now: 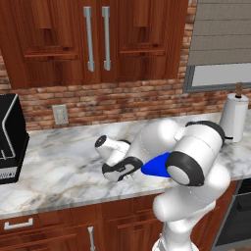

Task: Take out the milk from the fridge and place it on the tray on the counter. Then take the sugar cube near the tray and place it in the tray.

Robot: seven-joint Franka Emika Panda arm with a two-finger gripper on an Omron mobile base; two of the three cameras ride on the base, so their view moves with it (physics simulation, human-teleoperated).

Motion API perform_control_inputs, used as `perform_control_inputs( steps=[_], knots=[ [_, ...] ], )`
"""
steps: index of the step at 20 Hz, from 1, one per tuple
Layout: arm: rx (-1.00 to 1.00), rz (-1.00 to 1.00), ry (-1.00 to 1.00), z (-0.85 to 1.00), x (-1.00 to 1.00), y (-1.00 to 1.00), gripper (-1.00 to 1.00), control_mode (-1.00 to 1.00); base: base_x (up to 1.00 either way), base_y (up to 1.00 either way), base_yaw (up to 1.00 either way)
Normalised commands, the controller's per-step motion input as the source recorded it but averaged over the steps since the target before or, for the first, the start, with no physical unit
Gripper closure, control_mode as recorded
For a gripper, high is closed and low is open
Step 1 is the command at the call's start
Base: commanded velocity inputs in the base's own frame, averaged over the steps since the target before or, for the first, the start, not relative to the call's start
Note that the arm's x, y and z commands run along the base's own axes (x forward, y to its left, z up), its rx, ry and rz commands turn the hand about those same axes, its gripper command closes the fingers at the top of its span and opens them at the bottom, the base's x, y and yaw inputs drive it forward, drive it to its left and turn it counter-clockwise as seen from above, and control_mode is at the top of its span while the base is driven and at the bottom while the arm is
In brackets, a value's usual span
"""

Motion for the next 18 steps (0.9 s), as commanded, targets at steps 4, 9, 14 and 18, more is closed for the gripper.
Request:
perform_control_inputs(
  steps=[4,9,14,18],
  knots=[
    [0.0,0.0,0.0,-0.16,0.0,0.0,1.0,-1.0,0.0,0.0,0.0],
    [0.0,0.0,0.0,-0.13,0.0,0.0,1.0,-1.0,0.0,0.0,0.0],
    [0.0,0.0,-0.04,-0.09,0.0,0.0,1.0,-1.0,0.0,0.0,0.0],
    [0.0,0.0,-0.02,0.14,-0.24,0.0,1.0,-1.0,0.0,0.0,0.0]
  ],
)
